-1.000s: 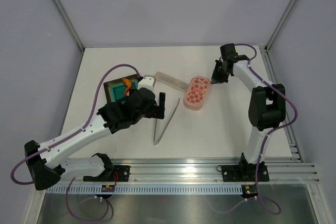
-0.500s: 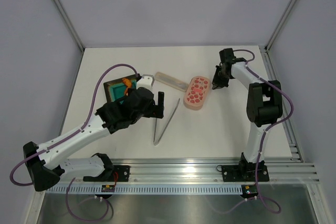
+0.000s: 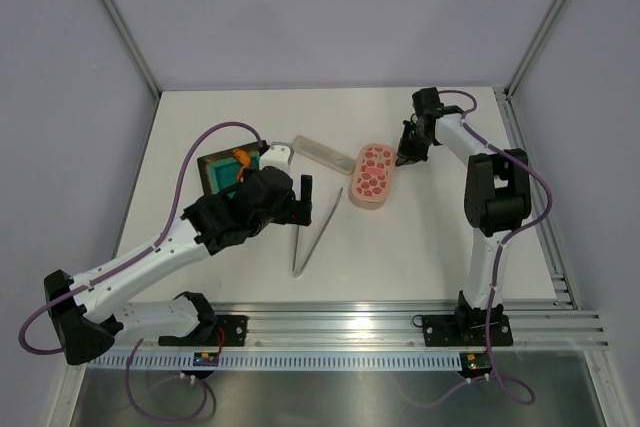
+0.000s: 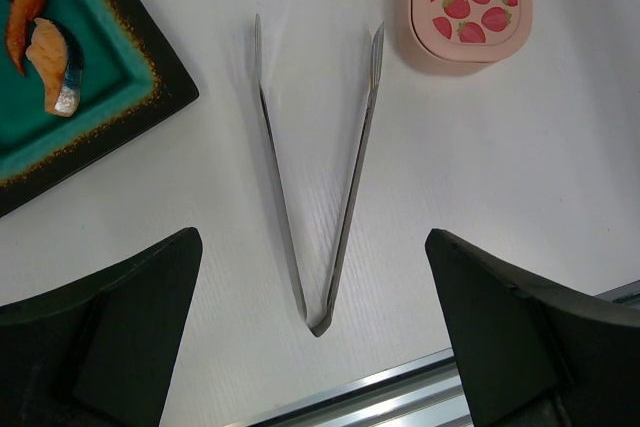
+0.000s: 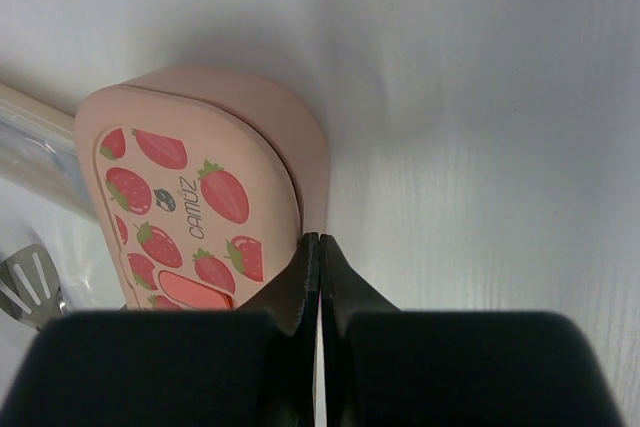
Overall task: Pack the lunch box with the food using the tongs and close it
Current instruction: Close the box lid on the packing box.
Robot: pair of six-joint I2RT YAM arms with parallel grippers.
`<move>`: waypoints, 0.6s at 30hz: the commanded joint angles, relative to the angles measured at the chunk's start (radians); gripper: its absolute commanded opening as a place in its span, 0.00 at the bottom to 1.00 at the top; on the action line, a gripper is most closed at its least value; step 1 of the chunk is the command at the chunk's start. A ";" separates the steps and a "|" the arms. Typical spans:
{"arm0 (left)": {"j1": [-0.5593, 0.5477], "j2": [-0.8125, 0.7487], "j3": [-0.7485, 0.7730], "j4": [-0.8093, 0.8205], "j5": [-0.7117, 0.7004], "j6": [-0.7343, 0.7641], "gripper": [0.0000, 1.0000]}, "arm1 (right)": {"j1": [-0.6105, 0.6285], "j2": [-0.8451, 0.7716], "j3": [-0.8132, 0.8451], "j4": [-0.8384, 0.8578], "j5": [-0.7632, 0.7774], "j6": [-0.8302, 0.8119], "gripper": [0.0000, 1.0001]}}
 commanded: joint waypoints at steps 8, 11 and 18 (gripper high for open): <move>0.006 -0.009 -0.008 0.024 -0.005 -0.010 0.99 | 0.012 -0.083 0.016 -0.023 0.125 -0.011 0.00; 0.006 -0.003 -0.011 0.026 -0.004 -0.009 0.99 | 0.015 -0.140 0.009 -0.017 0.121 -0.005 0.00; 0.009 0.005 -0.014 0.037 0.004 -0.009 0.99 | 0.064 -0.203 0.038 -0.034 0.108 -0.016 0.00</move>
